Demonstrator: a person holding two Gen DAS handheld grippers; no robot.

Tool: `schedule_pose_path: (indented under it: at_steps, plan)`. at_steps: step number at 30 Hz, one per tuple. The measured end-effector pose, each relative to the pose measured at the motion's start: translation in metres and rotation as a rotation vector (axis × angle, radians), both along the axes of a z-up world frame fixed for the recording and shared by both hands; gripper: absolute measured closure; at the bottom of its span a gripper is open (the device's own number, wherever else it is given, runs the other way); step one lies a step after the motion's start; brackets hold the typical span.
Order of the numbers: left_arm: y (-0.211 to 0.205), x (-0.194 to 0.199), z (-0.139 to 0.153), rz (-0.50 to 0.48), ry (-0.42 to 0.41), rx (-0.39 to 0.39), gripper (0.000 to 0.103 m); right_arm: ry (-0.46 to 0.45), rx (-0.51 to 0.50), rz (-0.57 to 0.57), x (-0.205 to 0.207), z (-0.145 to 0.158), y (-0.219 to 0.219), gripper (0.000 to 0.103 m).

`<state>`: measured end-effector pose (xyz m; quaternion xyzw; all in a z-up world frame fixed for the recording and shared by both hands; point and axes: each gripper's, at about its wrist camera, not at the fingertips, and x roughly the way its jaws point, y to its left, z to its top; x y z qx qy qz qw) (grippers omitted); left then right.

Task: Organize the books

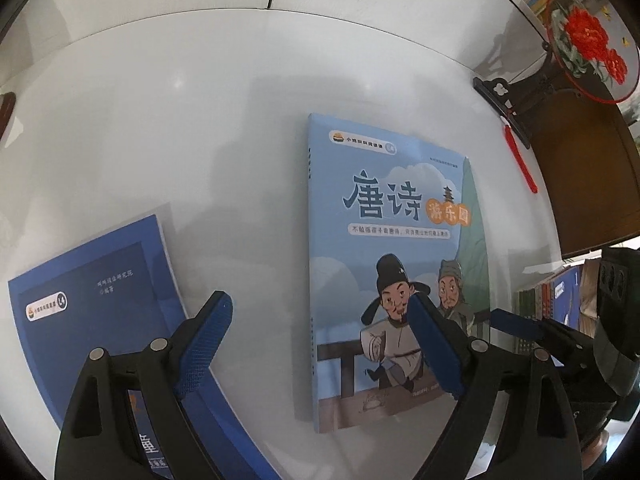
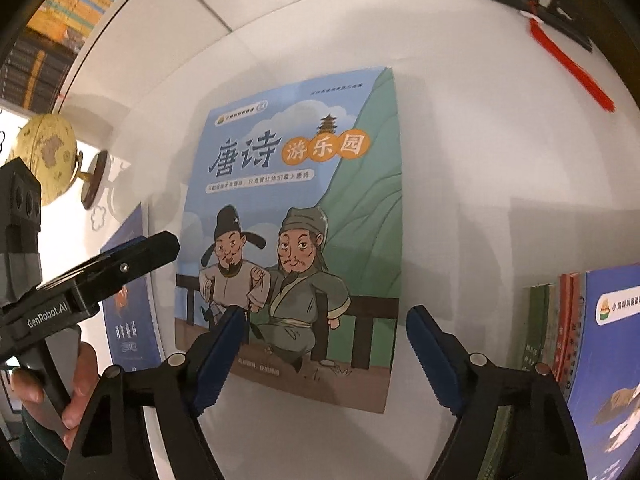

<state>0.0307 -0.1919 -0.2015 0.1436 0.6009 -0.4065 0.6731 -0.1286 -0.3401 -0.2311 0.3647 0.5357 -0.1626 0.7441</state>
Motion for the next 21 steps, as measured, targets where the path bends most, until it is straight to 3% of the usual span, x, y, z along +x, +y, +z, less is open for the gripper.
schedule_pose_path:
  at_steps: [5, 10, 14, 21]
  plan:
    - [-0.012, 0.001, -0.009, -0.006, 0.040, -0.009, 0.021, 0.004, -0.066, 0.030, 0.021, -0.001, 0.012, 0.026]
    - [-0.026, -0.011, -0.011, -0.094, 0.087, -0.051, 0.023, 0.011, -0.151, 0.076, 0.022, 0.001, 0.020, 0.029]
    - [-0.031, -0.018, -0.011, -0.104, 0.041, -0.033, 0.025, -0.012, -0.193, 0.081, 0.022, 0.001, 0.023, 0.030]
    - [-0.012, -0.002, -0.007, -0.079, 0.170, -0.133, 0.024, -0.130, -0.108, 0.040, -0.001, 0.001, 0.003, 0.030]
